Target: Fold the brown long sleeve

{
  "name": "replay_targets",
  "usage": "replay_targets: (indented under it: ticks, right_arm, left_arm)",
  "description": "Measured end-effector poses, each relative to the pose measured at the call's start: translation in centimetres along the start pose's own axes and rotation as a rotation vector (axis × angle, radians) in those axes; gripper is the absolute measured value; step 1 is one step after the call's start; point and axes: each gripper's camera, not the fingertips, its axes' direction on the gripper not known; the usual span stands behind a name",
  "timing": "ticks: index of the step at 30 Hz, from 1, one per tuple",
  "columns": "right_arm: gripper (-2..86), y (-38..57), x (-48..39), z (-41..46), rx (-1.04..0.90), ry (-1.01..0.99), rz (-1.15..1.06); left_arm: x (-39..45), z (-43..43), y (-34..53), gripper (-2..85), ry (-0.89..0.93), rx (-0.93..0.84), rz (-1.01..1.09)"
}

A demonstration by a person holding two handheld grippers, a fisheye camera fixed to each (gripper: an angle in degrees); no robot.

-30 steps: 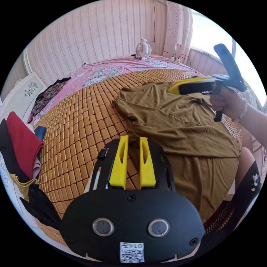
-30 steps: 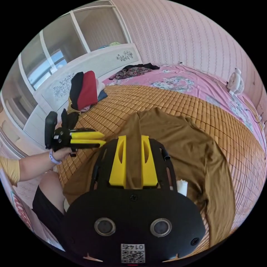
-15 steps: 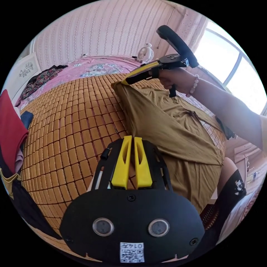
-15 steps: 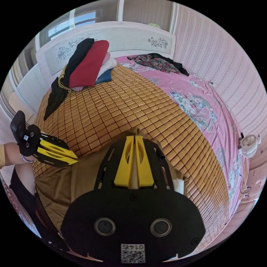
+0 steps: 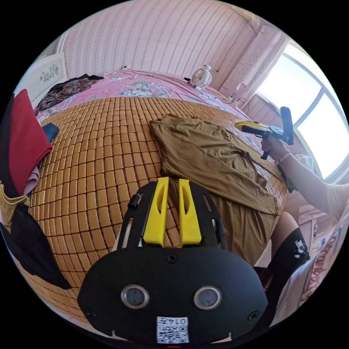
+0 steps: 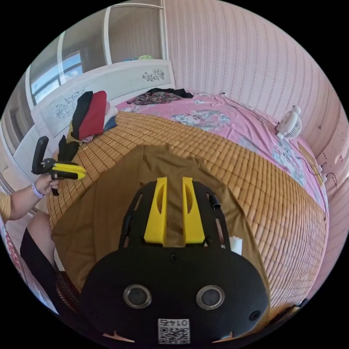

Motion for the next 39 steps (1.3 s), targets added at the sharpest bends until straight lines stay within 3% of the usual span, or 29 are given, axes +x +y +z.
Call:
replay_targets:
  ticks: [7,10,13,17,21,28,34,39]
  right_arm:
    - [9.8,20.5,-1.1,-9.8,-0.267,0.028,0.294]
    - [10.4,24.8,-2.4,-10.8,-0.322,0.008,0.421]
    - [7.6,26.1,-3.0,-9.7,-0.355,-0.019,0.437]
    - [0.7,25.7,-3.1,-9.4,-0.408,-0.002,0.377]
    - [0.4,26.4,-2.9,-13.4,-0.350,-0.143,0.413]
    - [0.6,29.9,-2.1,-13.0,-0.421,-0.144,0.479]
    - [1.1,30.6,-2.3,-12.3,-0.481,-0.124,0.468]
    - [2.9,31.3,-2.8,-12.6,-0.489,-0.119,0.435]
  left_arm:
    - [11.8,0.2,7.1,6.9,0.145,-0.156,0.172]
    - [17.2,1.8,10.0,7.2,0.179,-0.228,0.216]
    - [22.1,3.8,11.7,7.8,0.191,-0.283,0.287]
    - [26.5,6.9,12.5,7.1,0.054,-0.351,0.395]
    - [27.7,7.4,12.8,6.8,0.017,-0.358,0.433]
    - [29.2,8.5,14.1,7.0,0.022,-0.411,0.464]
    - [32.4,10.3,14.4,0.0,-0.111,-0.441,0.605]
    - [32.3,10.3,14.1,3.5,-0.038,-0.447,0.550]
